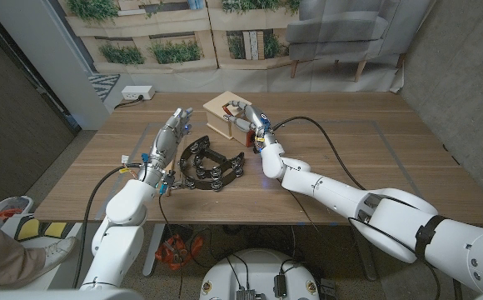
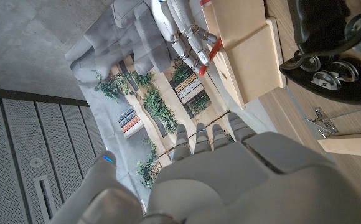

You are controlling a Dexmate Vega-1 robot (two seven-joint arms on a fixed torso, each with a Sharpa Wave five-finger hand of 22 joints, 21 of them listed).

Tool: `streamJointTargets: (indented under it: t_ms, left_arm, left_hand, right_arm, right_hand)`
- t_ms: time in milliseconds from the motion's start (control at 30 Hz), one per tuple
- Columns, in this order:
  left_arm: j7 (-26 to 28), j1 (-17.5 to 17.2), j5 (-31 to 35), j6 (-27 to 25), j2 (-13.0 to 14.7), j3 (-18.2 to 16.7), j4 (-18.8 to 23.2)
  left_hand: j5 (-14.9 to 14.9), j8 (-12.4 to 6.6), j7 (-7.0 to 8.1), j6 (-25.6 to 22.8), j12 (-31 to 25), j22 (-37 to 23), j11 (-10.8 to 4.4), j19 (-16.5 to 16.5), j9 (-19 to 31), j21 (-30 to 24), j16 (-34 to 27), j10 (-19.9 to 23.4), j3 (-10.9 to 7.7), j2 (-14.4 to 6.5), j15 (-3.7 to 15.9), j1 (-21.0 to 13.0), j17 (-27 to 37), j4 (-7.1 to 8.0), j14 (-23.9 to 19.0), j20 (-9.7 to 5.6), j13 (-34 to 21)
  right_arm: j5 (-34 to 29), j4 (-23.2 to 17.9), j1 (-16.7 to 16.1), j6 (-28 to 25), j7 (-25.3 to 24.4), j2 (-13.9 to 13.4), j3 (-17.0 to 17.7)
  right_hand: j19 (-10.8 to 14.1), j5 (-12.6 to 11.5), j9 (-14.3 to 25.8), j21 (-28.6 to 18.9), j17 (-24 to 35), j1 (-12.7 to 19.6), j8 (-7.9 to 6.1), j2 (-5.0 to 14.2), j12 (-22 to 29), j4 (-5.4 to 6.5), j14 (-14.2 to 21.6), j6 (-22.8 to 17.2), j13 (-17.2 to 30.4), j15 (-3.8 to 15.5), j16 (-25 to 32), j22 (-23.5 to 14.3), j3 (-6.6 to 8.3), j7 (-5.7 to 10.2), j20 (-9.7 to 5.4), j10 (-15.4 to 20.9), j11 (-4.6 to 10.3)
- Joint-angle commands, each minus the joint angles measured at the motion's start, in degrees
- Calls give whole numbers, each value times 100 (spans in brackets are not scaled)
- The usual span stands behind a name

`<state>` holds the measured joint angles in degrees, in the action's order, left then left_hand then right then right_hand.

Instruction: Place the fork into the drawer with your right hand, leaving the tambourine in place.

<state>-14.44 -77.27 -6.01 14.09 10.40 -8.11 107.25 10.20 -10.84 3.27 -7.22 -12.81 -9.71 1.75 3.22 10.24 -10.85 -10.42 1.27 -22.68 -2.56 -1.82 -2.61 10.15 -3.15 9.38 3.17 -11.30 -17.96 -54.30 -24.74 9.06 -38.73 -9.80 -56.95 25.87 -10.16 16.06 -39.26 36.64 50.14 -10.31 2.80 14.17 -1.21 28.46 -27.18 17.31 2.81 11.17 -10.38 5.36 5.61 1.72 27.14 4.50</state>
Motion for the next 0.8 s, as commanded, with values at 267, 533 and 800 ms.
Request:
streamJointTargets:
  t_ms: [267, 533, 800]
  left_arm:
    - [-93, 56, -69, 38, 39, -12, -72]
    - [-139, 110, -106, 76, 64, -33, -112]
    - [-172, 137, -100, 18, 98, -17, -57]
  left_hand:
    - [5, 1, 16, -35, -16, -26, 19, -38, 19, -15, -17, 40, -16, -28, 2, 30, 17, -28, -9, -1, -22]
    - [5, 0, 18, -38, -17, -26, 15, -38, 19, -15, -16, 43, -16, -27, 6, 30, 17, -27, -9, -2, -22]
    - [6, 0, 22, -40, -18, -26, 18, -40, 19, -15, -16, 46, -15, -27, 7, 31, 17, -27, -9, -1, -22]
  right_arm:
    - [-31, -144, -56, 0, -113, -62, 14]
    - [-146, -338, -69, -73, -230, -136, -19]
    - [-225, -440, -62, -75, -316, -208, -49]
  right_hand:
    - [-213, -2, -10, 140, -109, -175, -15, -36, -117, 5, -296, 245, -20, 612, -50, 10, -73, -46, 65, -299, -76]
    - [-237, -4, -21, 184, -177, -213, -73, -35, -104, -3, -315, 183, -36, 610, -42, 16, -77, -44, 83, -274, -80]
    - [-243, -5, -29, 208, -198, -233, -115, -37, -102, -16, -408, 101, -46, 588, -45, 17, -83, -59, 83, -277, -101]
